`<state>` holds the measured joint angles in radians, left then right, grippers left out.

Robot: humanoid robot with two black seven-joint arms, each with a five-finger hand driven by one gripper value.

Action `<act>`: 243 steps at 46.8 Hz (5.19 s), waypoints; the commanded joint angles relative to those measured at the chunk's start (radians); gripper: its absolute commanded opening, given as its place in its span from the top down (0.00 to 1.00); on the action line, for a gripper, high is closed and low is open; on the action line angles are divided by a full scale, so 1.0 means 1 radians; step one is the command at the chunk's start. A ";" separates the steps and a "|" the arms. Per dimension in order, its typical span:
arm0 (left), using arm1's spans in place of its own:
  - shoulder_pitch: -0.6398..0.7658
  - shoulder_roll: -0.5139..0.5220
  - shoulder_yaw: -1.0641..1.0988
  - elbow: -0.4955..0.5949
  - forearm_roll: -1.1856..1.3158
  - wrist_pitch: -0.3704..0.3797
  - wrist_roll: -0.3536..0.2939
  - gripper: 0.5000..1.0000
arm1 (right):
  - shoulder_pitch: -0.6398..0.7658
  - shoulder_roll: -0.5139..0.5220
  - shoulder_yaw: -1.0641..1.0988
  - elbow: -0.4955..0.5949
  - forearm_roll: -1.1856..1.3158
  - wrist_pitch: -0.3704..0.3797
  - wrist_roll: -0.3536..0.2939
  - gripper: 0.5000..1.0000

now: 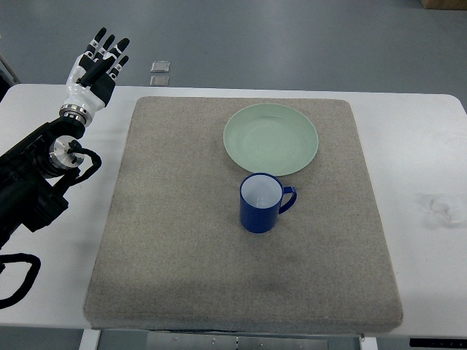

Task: Place cup left of plate with left hand
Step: 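Swing the left hand from its raised pose toward the blue mug, then reach the left hand forward and wrap fingers around the blue mug, then close the left hand fingers firmly around the mug body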

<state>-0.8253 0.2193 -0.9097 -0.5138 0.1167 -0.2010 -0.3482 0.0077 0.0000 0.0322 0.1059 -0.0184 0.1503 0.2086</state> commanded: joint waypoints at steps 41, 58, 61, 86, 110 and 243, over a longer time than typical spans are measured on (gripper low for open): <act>0.000 0.170 0.359 -0.290 0.008 -0.158 0.014 0.01 | 0.000 0.000 0.000 0.000 0.000 0.000 0.000 0.14; 0.005 0.340 0.502 -0.457 0.175 -0.270 0.012 0.01 | 0.000 0.000 0.000 0.000 0.000 0.000 0.000 0.14; 0.012 0.367 0.502 -0.482 0.207 -0.300 0.012 0.01 | 0.000 0.000 0.000 0.000 0.000 0.000 0.000 0.14; 0.048 0.390 0.517 -0.540 0.360 -0.356 0.005 0.01 | 0.000 0.000 0.000 0.000 0.000 0.000 0.000 0.14; 0.086 0.344 0.517 -0.634 0.451 -0.353 0.003 0.01 | 0.000 0.000 0.000 0.000 0.000 0.000 0.000 0.14; 0.087 0.077 0.525 -0.537 0.623 -0.227 0.006 0.02 | 0.000 0.000 0.000 0.000 0.000 0.000 0.000 0.14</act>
<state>-0.7394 0.2960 -0.3851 -1.0522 0.7394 -0.4291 -0.3436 0.0077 0.0000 0.0322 0.1058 -0.0184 0.1504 0.2086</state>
